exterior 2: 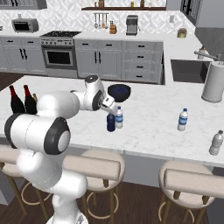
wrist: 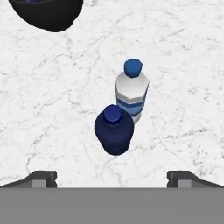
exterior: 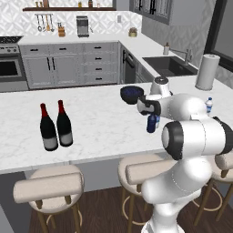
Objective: Move the plastic bottles in the middle to the plastics group, and the glass bottles in the middle to the glass group.
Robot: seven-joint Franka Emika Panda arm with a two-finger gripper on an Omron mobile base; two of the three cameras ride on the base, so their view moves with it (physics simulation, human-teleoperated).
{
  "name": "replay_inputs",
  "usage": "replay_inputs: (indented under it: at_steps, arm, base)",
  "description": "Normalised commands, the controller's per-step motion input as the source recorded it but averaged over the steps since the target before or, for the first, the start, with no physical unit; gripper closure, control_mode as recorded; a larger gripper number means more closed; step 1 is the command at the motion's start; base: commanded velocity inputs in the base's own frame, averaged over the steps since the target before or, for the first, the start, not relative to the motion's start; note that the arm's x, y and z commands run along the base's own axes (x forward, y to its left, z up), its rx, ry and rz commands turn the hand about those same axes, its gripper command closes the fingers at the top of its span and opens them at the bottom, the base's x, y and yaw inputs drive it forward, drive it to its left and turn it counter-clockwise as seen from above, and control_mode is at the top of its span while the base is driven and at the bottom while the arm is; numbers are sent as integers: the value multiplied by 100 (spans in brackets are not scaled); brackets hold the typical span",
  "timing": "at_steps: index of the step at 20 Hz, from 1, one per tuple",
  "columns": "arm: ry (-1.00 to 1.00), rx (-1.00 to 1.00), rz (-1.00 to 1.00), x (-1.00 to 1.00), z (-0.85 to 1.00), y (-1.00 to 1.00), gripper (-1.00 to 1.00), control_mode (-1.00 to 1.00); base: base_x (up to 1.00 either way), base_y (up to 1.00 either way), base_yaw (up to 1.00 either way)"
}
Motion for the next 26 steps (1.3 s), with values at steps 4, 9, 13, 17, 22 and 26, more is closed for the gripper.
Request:
replay_inputs:
  at_steps: [4,9,13,17,22,26]
  arm:
    - [0,3,0,25,0,-27,-100,-100]
    - [0,0,0,28,0,-2,-100,-100]
    - [0,0,0,19,-9,0,-100,-100]
    - [0,1,0,12,-17,-11,-100,-100]
    - [0,1,0,10,-23,-11,-100,-100]
    - [0,0,0,4,-28,0,-100,-100]
  base:
    - [0,0,0]
    - [0,0,0]
    - [0,0,0]
    - [0,0,0]
    - [0,0,0]
    - [0,0,0]
